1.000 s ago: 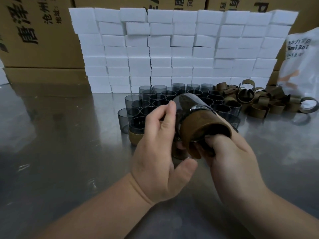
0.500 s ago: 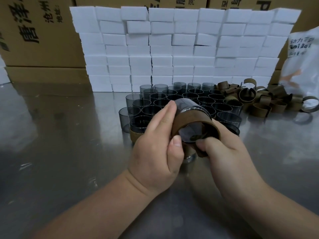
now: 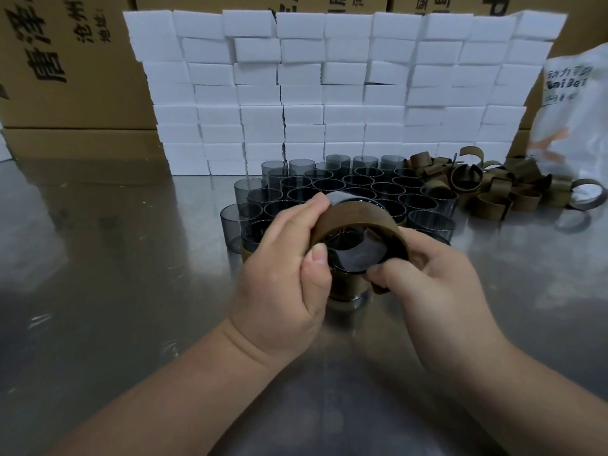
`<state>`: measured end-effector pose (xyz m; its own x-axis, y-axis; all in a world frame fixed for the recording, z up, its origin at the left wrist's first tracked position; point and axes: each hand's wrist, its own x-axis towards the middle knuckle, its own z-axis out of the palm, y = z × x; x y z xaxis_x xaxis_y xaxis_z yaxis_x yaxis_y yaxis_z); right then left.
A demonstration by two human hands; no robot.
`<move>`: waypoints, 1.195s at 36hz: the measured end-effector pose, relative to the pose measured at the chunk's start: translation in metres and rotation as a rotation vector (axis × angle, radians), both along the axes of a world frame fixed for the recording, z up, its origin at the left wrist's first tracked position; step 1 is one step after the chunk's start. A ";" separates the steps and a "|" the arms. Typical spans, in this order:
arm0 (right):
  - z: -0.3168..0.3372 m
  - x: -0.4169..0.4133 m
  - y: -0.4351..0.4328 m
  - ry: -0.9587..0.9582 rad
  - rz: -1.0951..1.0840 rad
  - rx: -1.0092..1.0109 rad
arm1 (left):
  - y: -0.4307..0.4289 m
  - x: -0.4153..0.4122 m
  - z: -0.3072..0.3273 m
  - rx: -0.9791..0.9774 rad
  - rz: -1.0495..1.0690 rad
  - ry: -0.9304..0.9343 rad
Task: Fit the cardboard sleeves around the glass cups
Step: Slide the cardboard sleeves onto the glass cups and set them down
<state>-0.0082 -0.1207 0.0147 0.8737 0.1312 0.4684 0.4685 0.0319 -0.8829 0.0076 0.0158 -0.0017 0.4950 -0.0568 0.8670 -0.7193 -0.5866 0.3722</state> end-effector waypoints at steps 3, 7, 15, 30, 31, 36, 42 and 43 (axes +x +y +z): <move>0.000 0.001 -0.001 -0.004 -0.012 -0.003 | -0.001 0.001 0.000 -0.012 0.014 -0.012; 0.000 0.000 0.000 -0.030 -0.022 -0.012 | 0.000 0.002 0.002 -0.031 0.016 -0.042; -0.001 0.000 0.001 -0.017 -0.050 -0.026 | 0.000 0.004 0.000 -0.069 0.038 -0.046; 0.002 -0.001 0.002 -0.004 -0.147 -0.009 | 0.000 0.004 0.001 -0.089 0.035 -0.052; 0.002 -0.001 0.002 -0.003 -0.151 -0.011 | -0.001 0.004 0.001 -0.090 0.030 -0.051; 0.002 -0.001 0.002 -0.004 -0.165 -0.004 | -0.001 0.004 0.000 -0.100 0.025 -0.051; 0.002 0.001 0.003 0.002 -0.198 0.010 | -0.001 0.005 -0.001 -0.115 0.029 -0.018; 0.002 0.001 0.003 0.002 -0.204 0.011 | -0.001 0.005 -0.002 -0.115 0.030 -0.016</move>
